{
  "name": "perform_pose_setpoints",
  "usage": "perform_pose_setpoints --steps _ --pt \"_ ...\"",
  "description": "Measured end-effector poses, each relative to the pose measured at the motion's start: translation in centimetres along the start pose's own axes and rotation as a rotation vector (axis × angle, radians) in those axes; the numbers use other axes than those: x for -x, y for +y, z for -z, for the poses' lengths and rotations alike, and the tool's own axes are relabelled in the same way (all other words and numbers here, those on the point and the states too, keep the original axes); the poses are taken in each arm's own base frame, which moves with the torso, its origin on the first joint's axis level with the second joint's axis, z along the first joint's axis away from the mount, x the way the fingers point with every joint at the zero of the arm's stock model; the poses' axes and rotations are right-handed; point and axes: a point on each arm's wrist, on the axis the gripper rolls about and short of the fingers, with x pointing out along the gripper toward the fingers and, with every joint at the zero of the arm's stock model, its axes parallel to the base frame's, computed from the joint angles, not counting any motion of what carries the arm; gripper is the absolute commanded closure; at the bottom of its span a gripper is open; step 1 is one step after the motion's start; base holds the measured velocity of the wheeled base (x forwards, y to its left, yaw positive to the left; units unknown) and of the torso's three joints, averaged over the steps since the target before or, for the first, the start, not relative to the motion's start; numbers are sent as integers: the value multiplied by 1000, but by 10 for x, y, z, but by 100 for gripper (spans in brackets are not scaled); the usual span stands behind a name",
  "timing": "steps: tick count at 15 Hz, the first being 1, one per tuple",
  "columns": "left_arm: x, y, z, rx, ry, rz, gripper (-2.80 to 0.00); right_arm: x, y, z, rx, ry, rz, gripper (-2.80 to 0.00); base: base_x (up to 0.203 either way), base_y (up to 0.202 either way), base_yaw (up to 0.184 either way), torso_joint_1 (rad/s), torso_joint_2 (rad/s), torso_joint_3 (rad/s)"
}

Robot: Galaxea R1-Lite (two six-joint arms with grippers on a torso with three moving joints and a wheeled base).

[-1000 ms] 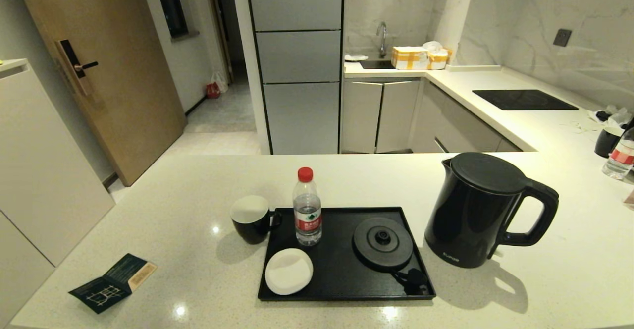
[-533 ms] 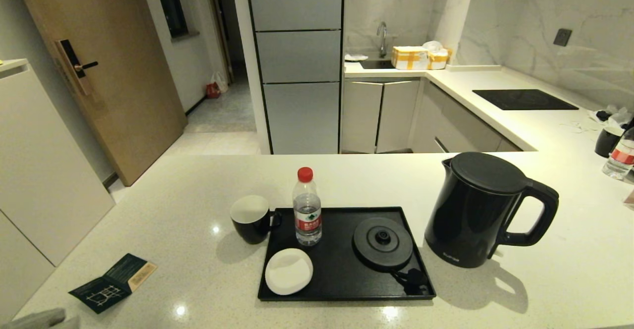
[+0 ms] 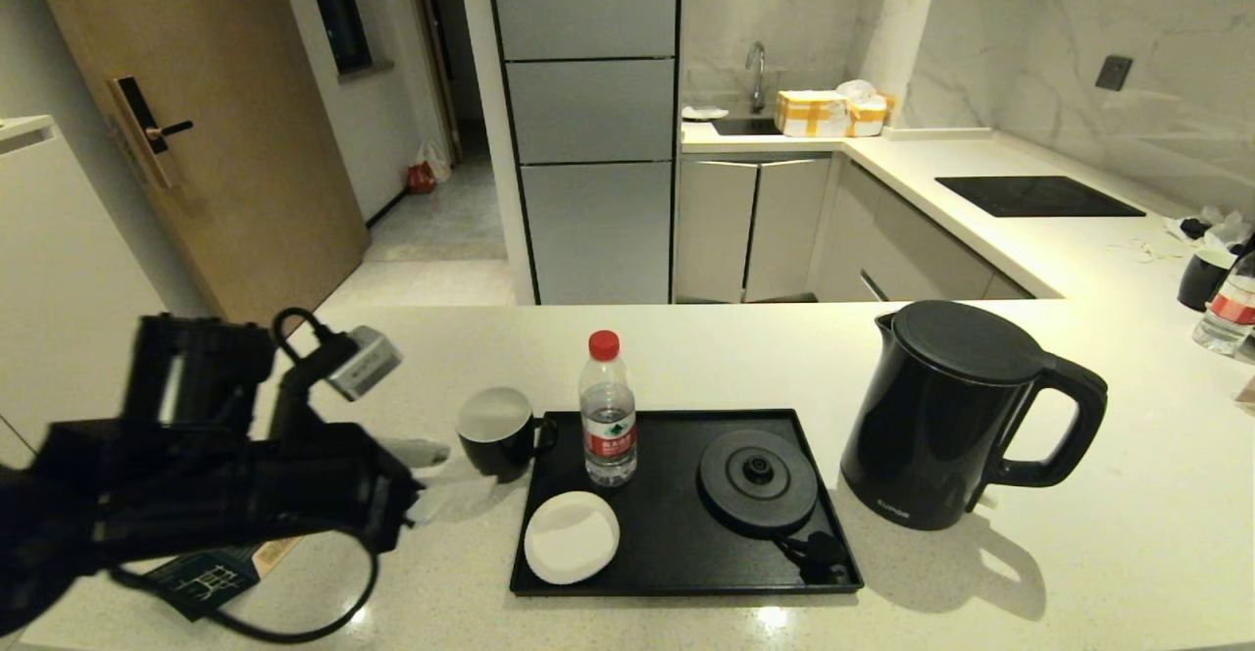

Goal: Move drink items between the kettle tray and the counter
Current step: Pick up the bottled water

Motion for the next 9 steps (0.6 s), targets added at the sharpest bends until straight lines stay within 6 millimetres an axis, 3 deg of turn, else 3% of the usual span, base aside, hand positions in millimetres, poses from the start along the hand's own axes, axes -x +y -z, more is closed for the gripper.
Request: perform_pose_setpoints --steps 2,4,6,9 --pt "-54 7 -4 -90 -110 -5 -280 0 0 0 0 0 2 0 0 0 0 0 0 0" --pt "-99 -4 -15 -179 -252 -44 -280 0 0 0 0 0 1 0 0 0 0 0 0 0" --pt "-123 -19 -28 -233 -389 -79 -280 0 0 0 -1 0 1 0 0 0 0 0 0 0" --pt "-143 -21 -29 -249 -399 -81 -280 0 0 0 0 0 1 0 0 0 0 0 0 0"
